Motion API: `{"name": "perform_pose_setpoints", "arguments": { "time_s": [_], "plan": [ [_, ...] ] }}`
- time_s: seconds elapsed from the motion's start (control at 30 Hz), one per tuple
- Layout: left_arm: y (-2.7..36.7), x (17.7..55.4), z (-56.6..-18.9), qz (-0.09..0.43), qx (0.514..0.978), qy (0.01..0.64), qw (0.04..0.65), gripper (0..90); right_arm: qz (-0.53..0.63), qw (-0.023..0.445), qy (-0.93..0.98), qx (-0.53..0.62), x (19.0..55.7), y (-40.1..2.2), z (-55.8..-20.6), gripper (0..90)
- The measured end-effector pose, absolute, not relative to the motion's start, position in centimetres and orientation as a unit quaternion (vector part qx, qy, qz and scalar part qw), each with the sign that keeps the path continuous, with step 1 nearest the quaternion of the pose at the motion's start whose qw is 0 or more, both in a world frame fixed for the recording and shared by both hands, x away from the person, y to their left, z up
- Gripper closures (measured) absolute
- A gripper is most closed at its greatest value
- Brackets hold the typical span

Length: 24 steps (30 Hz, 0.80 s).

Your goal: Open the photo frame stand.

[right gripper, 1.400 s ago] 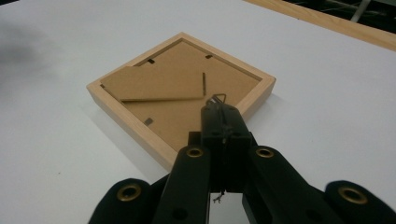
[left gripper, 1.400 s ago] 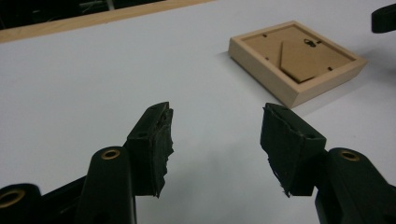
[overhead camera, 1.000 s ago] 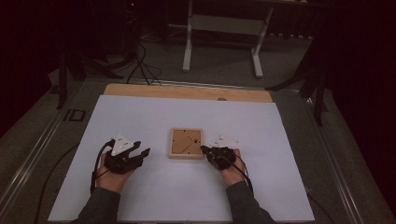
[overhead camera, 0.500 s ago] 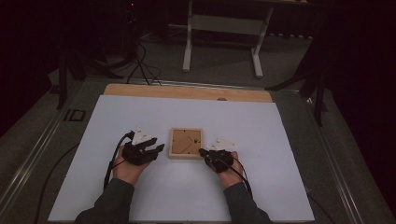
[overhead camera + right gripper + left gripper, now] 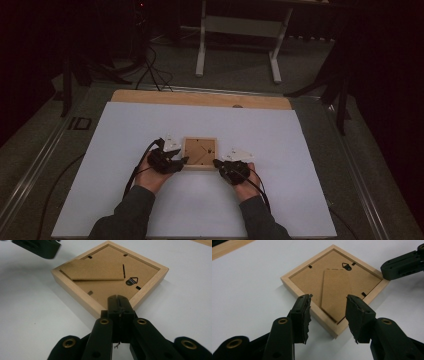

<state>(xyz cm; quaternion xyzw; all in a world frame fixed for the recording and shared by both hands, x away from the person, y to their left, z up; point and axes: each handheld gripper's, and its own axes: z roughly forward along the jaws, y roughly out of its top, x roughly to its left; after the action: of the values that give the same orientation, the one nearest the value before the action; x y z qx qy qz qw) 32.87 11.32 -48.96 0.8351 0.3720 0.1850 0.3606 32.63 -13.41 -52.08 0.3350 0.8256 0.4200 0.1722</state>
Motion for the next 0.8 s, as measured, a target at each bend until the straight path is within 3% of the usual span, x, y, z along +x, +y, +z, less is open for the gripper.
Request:
{"name": "perform_pose_setpoints", "arguments": {
  "time_s": [0.8],
  "plan": [
    [8.0,34.7,-50.1,0.164,0.859,0.359,0.326,51.3,0.42,0.174,0.826,0.333,32.6,-13.4,-52.1,89.8]
  ]
}}
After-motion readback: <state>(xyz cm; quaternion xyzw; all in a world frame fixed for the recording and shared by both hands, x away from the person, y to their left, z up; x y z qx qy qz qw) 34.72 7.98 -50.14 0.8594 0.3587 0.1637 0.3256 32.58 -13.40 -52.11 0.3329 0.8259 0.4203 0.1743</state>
